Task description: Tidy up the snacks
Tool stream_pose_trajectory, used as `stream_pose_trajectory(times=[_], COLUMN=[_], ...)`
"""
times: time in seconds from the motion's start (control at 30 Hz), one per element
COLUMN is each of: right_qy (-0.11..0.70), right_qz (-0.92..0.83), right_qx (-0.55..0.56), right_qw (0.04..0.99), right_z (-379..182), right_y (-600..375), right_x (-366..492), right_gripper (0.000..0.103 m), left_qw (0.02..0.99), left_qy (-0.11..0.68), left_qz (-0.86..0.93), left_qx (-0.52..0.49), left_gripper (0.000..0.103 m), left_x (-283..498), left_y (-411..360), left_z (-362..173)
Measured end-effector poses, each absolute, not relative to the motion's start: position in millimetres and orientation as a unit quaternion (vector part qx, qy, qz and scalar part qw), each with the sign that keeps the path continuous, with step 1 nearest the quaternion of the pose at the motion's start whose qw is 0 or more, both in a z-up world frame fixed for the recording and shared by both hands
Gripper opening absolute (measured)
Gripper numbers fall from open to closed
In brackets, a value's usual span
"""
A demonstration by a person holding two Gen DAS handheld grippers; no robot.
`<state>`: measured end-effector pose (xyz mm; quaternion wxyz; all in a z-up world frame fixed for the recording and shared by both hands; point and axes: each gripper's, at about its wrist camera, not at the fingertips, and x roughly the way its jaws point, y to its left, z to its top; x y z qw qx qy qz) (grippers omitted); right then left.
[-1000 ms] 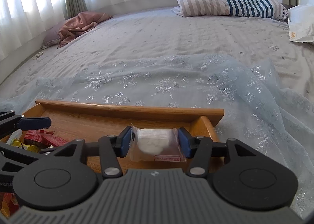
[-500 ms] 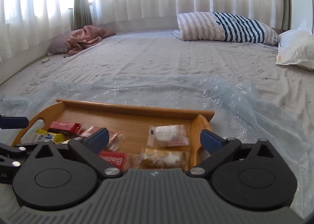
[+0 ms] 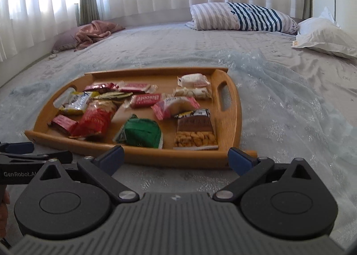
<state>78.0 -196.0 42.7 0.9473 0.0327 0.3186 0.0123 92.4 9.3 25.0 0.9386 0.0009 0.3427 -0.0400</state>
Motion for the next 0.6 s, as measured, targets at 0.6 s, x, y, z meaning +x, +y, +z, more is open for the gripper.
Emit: stream_pose_trajectory(times=[0.6], right_qy=[0.339], right_qz=[-0.024], right_qx=[0.018], right_qw=[0.940], right_z=[7], right_y=[-188], right_x=[83], right_gripper=[0.103], left_qw=[0.943], left_qy=[0.332], left_qz=[-0.031], left_qx=[0.002], left_gripper=[0.103], left_x=[96], left_y=[5], left_z=[9])
